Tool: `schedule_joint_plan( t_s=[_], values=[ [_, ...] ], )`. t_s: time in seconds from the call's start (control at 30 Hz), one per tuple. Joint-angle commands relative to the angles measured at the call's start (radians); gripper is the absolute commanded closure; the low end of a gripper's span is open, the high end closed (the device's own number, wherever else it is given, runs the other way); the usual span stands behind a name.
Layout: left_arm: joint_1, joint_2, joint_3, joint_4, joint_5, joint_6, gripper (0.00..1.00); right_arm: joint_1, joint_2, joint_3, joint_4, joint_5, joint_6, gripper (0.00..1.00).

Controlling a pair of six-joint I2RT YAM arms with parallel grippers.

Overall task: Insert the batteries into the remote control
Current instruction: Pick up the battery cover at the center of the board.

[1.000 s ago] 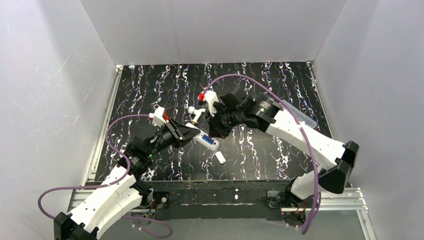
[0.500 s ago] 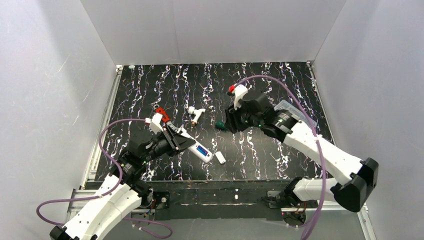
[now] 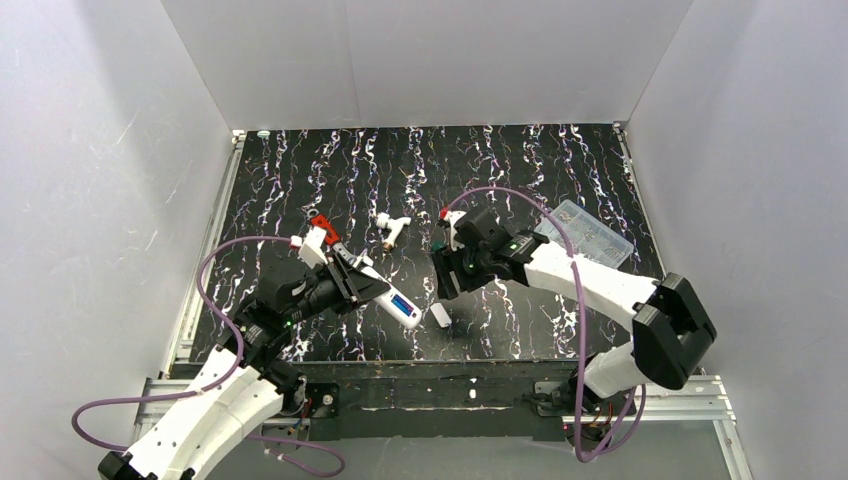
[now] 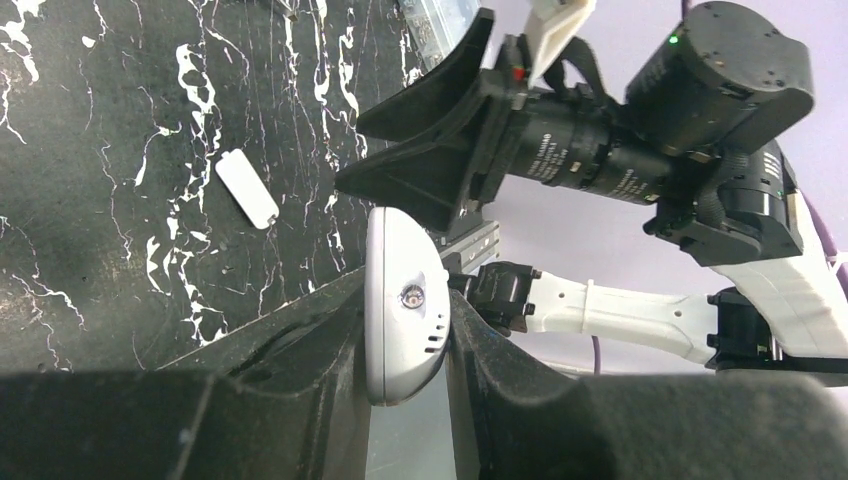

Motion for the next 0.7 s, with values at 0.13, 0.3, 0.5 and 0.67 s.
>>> schedule_joint_plan(
  t_s=[0.13, 0.3, 0.5, 0.67],
  values=[
    [-0.002, 0.013, 0.049, 0.017, 0.030, 0.015, 1.00, 0.126, 0.112, 0.011, 0.015, 0.134, 0.106, 0.23],
    [-0.002, 0.023, 0.055, 0.016, 0.033, 0.015, 1.00, 0.166, 0.155, 0.014, -0.008, 0.210, 0.154, 0.23],
    [-0.002, 0.021, 0.053, 0.011, 0.029, 0.012, 1.00, 0.181, 0.173, -0.013, -0.003, 0.213, 0.165, 0.25],
    [-0.002, 0.025, 0.054, 0.014, 0.032, 0.012, 1.00, 0.190, 0.191, -0.010, 0.011, 0.170, 0.145, 0.31]
  ],
)
